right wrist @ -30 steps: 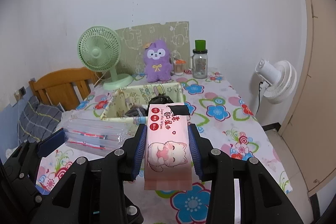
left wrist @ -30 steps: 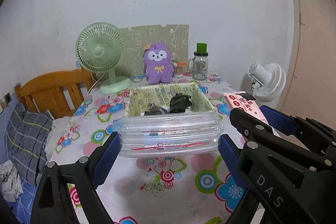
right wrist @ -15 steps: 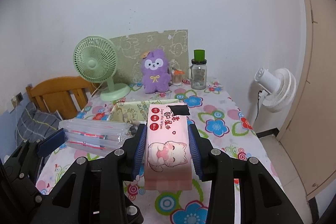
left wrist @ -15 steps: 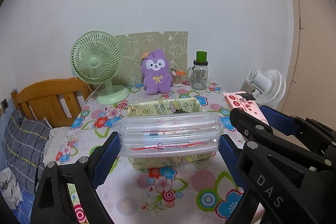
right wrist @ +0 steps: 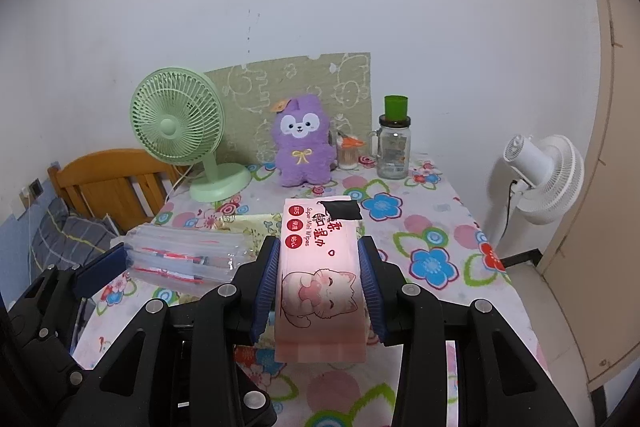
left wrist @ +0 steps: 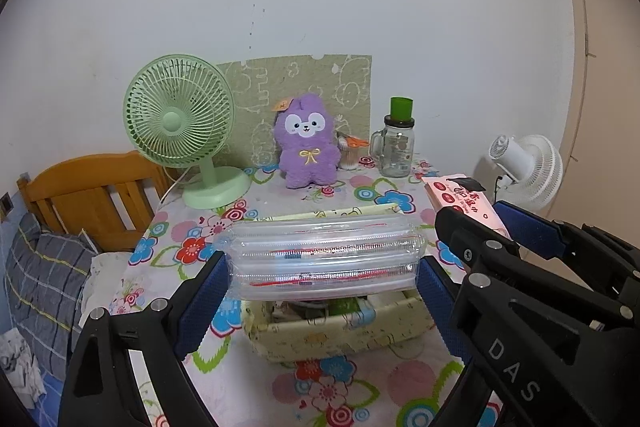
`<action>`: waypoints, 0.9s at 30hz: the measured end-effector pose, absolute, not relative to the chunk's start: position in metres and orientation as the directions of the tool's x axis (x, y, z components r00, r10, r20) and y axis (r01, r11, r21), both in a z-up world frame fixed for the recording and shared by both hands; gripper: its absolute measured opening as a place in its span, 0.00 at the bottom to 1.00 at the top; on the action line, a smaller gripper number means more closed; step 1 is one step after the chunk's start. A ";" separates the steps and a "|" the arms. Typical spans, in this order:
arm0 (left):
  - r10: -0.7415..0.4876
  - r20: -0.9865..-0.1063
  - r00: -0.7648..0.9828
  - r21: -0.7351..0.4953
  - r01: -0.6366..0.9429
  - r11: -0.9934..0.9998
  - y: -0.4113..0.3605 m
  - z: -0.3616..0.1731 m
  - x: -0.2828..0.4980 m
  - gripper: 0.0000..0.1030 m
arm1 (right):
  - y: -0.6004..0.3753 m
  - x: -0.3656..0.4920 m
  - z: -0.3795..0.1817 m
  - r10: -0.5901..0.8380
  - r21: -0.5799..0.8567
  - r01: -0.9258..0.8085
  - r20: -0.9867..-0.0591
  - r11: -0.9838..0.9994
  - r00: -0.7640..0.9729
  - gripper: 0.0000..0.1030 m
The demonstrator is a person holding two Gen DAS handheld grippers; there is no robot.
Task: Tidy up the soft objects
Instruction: 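Lift the clear pen case and pink tissue pack up over the box, then lower both items into the box and open both tools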
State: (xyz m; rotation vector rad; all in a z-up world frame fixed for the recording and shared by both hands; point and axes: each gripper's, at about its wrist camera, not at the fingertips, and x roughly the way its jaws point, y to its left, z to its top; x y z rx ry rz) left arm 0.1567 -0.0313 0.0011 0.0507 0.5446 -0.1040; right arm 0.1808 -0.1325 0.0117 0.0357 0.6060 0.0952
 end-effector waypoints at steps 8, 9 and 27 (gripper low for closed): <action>-0.103 -0.533 0.840 0.006 0.126 0.992 -0.031 -0.009 0.189 0.91 | -0.130 0.213 -0.001 0.129 0.085 -0.098 -0.580 0.992 0.804 0.41; -0.104 -0.535 0.838 0.007 0.127 0.992 -0.031 -0.010 0.193 0.91 | -0.129 0.218 -0.003 0.130 0.084 -0.100 -0.583 0.991 0.802 0.41; -0.101 -0.610 0.786 0.003 0.130 0.991 -0.033 -0.046 0.261 0.91 | -0.129 0.284 -0.043 0.124 0.081 -0.094 -0.654 0.992 0.747 0.41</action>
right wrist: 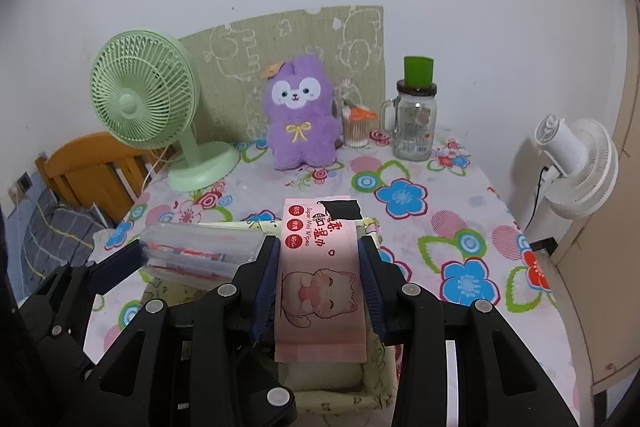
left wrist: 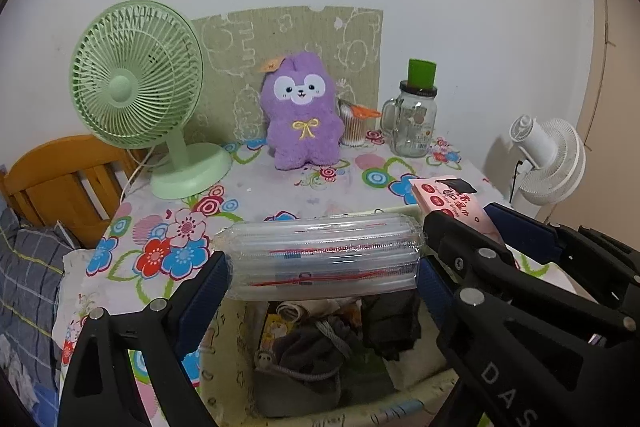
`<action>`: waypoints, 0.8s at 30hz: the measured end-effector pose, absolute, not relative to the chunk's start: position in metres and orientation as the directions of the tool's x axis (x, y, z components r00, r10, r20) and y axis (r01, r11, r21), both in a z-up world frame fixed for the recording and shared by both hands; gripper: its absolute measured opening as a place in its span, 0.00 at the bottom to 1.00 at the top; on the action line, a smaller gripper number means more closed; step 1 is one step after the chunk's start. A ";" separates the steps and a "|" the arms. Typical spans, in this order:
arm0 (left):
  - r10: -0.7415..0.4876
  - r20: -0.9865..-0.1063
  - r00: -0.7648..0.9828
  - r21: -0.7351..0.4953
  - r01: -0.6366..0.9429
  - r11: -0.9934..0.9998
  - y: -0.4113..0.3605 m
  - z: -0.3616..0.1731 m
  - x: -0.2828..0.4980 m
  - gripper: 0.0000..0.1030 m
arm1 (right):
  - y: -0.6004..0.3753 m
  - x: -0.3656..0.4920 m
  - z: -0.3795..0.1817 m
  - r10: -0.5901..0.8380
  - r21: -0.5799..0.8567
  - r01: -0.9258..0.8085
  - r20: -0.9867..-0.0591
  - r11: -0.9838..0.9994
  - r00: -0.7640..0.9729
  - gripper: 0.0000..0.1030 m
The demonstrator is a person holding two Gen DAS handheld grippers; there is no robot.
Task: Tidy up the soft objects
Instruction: 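Lower both items into the box and open both tools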
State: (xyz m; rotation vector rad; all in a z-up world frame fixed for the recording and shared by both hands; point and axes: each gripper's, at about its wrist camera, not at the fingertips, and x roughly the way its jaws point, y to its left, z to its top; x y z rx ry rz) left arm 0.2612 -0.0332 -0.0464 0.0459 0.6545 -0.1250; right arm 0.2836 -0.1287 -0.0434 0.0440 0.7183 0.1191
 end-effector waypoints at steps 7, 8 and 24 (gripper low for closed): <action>-0.137 -0.661 0.738 -0.019 0.166 0.986 -0.032 -0.063 0.274 1.00 | -0.128 0.302 -0.063 0.154 0.104 -0.113 -0.685 0.988 0.712 0.41; -0.139 -0.667 0.732 -0.019 0.170 0.985 -0.032 -0.064 0.275 1.00 | -0.128 0.304 -0.065 0.155 0.104 -0.115 -0.688 0.988 0.709 0.42; -0.131 -0.665 0.735 -0.001 0.175 0.985 -0.036 -0.063 0.268 1.00 | -0.129 0.296 -0.064 0.176 0.108 -0.140 -0.676 0.984 0.716 0.77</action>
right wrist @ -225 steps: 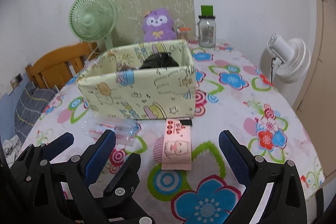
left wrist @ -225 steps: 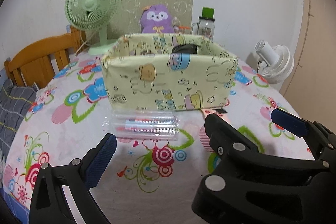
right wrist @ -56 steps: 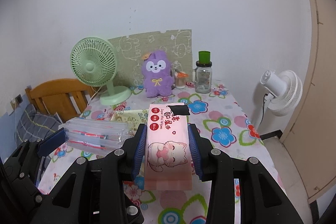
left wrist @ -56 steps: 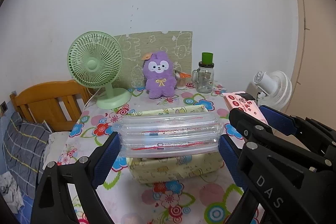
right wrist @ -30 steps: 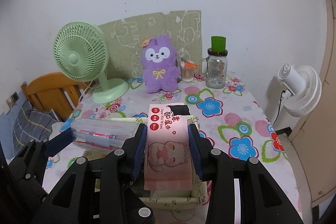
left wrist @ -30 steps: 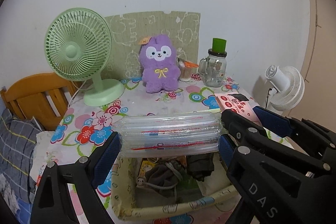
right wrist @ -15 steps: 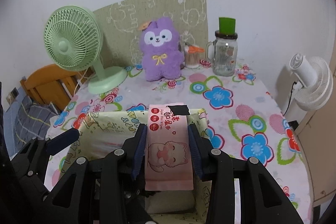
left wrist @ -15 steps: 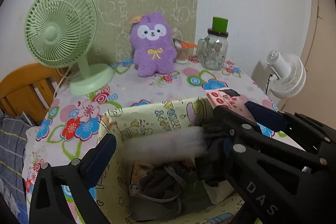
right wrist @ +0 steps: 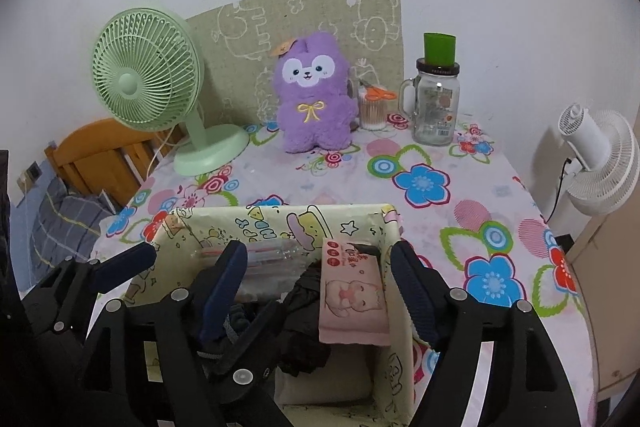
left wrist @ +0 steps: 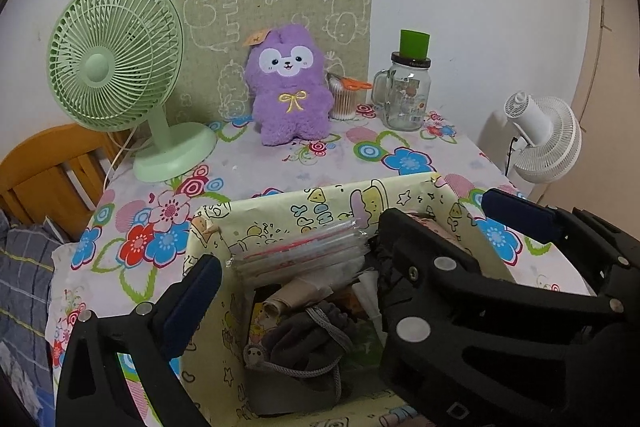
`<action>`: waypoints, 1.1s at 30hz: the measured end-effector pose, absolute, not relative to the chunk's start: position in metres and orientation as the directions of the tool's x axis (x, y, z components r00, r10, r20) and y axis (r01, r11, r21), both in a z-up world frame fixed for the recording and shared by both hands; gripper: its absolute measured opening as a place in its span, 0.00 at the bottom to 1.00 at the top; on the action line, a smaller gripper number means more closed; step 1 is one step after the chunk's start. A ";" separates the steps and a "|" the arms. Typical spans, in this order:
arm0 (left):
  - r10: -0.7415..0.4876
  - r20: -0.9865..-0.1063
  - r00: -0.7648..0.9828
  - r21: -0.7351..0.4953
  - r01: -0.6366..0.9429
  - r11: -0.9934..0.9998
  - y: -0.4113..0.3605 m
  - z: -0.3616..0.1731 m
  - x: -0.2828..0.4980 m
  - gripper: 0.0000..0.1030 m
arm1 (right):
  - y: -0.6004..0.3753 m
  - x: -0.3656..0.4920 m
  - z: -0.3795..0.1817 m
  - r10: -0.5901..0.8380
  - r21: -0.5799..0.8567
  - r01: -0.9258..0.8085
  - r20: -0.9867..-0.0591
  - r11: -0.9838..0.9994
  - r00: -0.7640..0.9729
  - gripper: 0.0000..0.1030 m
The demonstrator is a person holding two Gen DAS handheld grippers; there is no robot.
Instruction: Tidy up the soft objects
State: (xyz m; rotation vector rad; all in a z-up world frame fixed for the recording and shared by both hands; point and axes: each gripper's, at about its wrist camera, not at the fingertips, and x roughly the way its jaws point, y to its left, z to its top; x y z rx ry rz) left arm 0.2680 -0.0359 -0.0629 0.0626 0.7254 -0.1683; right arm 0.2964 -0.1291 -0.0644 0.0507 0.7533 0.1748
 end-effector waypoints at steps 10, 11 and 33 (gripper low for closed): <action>-0.126 -0.631 0.766 0.006 0.167 0.986 -0.040 -0.046 0.242 1.00 | -0.136 0.271 -0.047 0.164 0.109 -0.123 -0.655 0.986 0.738 0.85; -0.126 -0.627 0.769 0.008 0.168 0.986 -0.040 -0.044 0.240 1.00 | -0.137 0.268 -0.045 0.165 0.111 -0.122 -0.653 0.986 0.739 0.86; -0.101 -0.567 0.817 0.001 0.123 0.992 -0.031 -0.019 0.167 1.00 | -0.154 0.191 -0.010 0.110 0.086 -0.073 -0.596 0.994 0.795 0.94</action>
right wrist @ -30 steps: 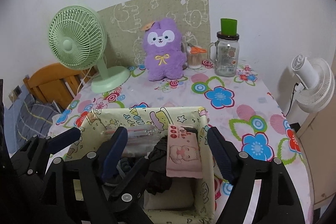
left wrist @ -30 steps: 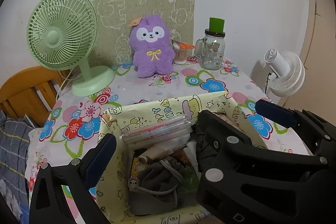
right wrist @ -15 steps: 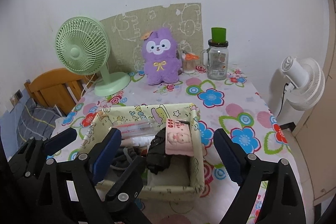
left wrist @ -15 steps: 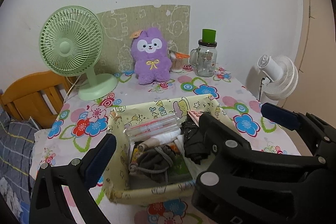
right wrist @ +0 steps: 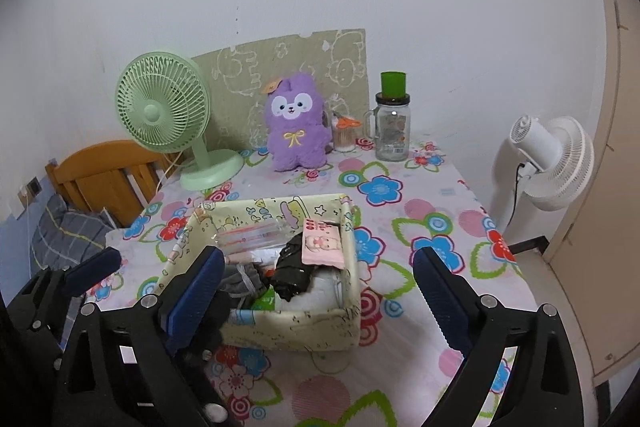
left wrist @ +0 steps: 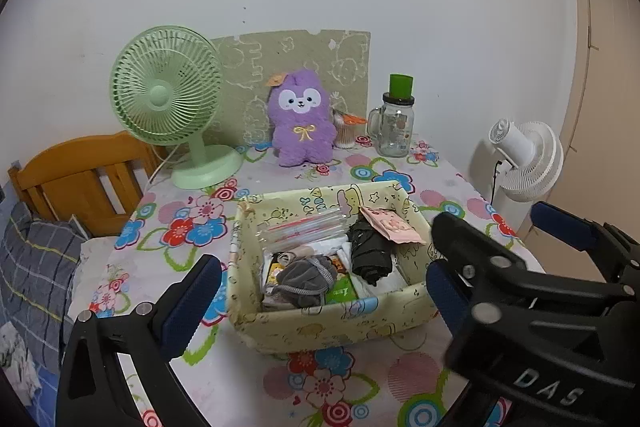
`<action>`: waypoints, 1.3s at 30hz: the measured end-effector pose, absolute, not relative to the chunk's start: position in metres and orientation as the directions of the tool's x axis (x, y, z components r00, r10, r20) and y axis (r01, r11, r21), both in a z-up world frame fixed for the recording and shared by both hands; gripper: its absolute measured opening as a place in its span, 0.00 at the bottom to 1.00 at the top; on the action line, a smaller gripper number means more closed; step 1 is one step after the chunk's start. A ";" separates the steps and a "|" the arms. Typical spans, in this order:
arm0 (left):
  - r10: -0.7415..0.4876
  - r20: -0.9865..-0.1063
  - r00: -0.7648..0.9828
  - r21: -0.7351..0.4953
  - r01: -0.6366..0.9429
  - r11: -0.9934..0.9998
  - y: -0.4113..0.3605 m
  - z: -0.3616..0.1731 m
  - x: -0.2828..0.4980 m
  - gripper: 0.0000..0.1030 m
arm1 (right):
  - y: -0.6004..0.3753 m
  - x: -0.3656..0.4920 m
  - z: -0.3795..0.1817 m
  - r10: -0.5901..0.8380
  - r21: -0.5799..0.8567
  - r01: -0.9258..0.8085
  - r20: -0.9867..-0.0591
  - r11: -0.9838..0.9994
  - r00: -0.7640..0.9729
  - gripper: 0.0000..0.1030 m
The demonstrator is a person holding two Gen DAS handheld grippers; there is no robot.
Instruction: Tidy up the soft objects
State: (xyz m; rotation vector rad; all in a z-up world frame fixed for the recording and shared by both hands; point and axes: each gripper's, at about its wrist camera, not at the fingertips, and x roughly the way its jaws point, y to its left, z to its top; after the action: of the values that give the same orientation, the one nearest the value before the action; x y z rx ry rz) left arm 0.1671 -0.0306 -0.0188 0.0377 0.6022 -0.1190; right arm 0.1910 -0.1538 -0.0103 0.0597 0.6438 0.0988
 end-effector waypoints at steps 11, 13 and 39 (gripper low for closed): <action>-0.098 -0.524 0.846 -0.005 0.112 0.994 -0.025 -0.004 0.127 1.00 | -0.168 0.145 0.011 0.069 0.066 -0.039 -0.552 0.997 0.831 0.95; -0.097 -0.515 0.851 -0.005 0.110 0.994 -0.024 -0.002 0.120 1.00 | -0.170 0.137 0.015 0.061 0.065 -0.031 -0.542 0.997 0.838 0.96; -0.061 -0.420 0.905 0.010 0.072 0.997 -0.012 0.028 0.050 1.00 | -0.192 0.069 0.040 0.020 0.062 0.010 -0.462 0.998 0.887 1.00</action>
State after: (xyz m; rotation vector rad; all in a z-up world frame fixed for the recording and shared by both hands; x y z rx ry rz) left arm 0.0499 -0.0121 0.0278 0.0253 0.4333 -0.0690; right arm 0.0686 -0.1916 0.0403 0.0630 0.4810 0.0049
